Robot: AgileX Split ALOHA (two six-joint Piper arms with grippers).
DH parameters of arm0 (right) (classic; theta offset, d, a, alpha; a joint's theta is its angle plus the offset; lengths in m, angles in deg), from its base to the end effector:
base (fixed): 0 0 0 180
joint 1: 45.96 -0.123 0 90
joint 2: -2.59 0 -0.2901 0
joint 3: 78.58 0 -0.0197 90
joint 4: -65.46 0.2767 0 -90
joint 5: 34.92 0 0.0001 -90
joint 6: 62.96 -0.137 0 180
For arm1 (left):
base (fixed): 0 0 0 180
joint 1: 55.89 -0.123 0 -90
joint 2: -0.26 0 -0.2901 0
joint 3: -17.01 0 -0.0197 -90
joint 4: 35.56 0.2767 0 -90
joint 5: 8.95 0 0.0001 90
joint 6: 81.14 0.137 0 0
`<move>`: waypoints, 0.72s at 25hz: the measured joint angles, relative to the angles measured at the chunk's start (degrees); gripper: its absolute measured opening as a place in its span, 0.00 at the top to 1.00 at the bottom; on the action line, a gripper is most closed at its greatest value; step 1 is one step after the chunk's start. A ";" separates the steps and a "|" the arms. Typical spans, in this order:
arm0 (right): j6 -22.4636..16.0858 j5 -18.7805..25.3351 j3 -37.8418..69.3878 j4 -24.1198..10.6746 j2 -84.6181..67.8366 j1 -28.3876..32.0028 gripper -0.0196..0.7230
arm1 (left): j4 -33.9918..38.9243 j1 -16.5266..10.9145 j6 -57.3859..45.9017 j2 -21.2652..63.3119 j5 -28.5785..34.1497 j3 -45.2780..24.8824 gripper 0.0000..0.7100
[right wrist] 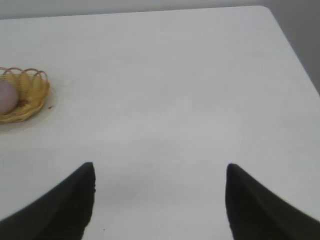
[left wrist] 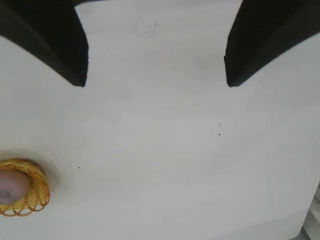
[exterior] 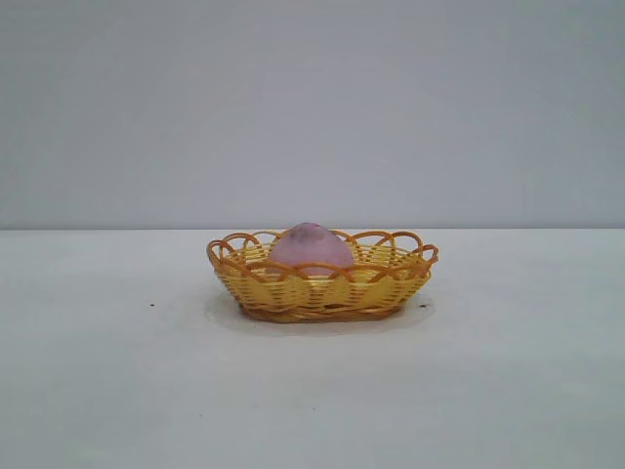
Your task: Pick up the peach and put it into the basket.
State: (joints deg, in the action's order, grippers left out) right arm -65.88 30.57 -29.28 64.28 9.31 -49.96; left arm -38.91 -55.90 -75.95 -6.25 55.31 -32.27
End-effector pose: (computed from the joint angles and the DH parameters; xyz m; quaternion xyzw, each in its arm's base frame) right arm 0.0471 0.0007 0.2563 -0.0074 0.8725 0.0192 0.4882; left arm 0.0479 -0.0072 0.2592 0.0413 0.8649 -0.0065 0.5002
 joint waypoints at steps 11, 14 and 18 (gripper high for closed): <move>3.27 -0.25 0.00 2.75 0.00 -0.45 0.34 | 0.00 0.00 0.00 0.00 0.00 0.00 0.25; 6.60 -0.25 0.00 4.29 0.00 -0.45 0.34 | 0.00 0.00 0.00 0.00 0.00 0.00 0.25; 7.83 -0.25 0.00 5.18 0.00 -0.45 0.34 | 0.00 0.00 0.00 0.00 0.00 0.00 0.25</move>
State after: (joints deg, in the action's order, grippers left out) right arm -58.06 30.32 -29.28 69.46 9.31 -50.41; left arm -38.91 -55.90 -75.95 -6.25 55.31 -32.27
